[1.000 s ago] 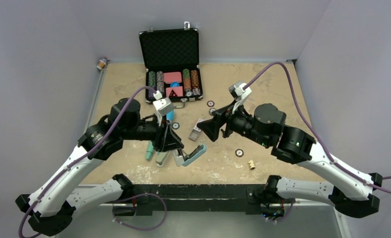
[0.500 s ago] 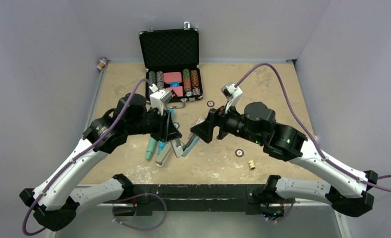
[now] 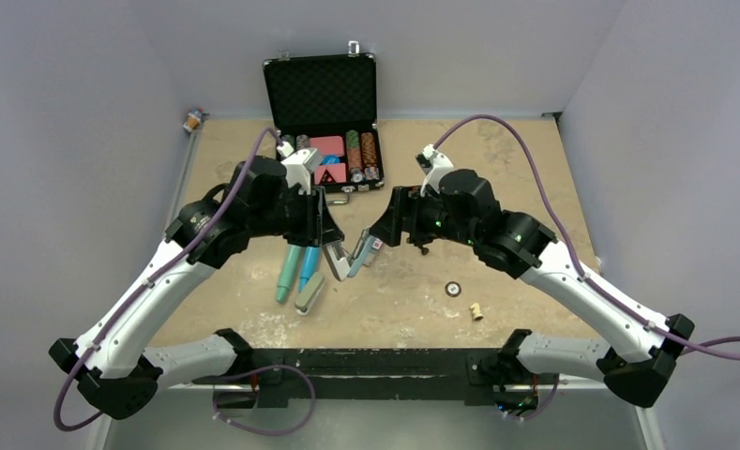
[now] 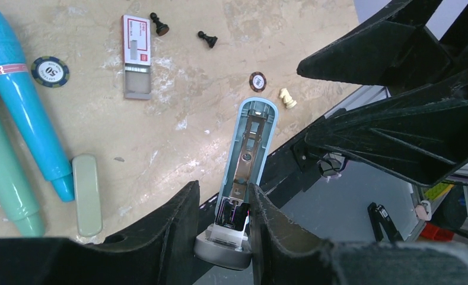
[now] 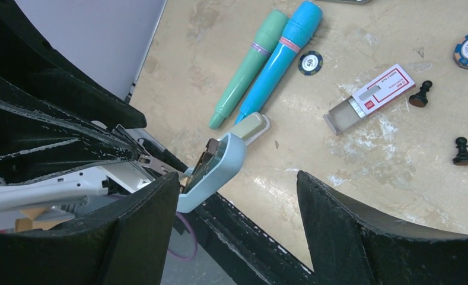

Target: Unload the staples from the stapler

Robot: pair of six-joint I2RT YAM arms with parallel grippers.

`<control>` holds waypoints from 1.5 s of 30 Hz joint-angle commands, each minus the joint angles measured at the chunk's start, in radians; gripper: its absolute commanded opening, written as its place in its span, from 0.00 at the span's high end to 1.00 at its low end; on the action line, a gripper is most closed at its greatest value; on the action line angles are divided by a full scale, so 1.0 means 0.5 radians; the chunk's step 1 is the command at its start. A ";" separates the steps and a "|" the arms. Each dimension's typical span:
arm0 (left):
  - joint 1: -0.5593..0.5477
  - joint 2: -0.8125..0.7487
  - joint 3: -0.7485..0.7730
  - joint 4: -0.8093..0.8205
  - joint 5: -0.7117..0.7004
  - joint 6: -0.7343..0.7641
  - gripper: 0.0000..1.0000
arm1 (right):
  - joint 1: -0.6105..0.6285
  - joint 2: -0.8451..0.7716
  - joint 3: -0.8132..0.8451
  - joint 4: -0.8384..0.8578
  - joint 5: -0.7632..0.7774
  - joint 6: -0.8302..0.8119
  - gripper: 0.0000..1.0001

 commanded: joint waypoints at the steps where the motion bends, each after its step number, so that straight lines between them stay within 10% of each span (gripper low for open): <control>1: 0.018 -0.036 0.070 0.005 -0.082 -0.073 1.00 | -0.016 0.000 0.099 0.054 -0.012 0.037 0.24; 29: 0.037 0.437 -0.067 -0.179 0.111 -0.447 1.00 | -0.055 0.545 0.261 -0.011 -0.238 -0.189 0.46; 45: 0.048 0.679 0.000 -0.279 0.122 -0.530 1.00 | -0.060 0.931 0.095 0.163 -0.546 -0.239 0.79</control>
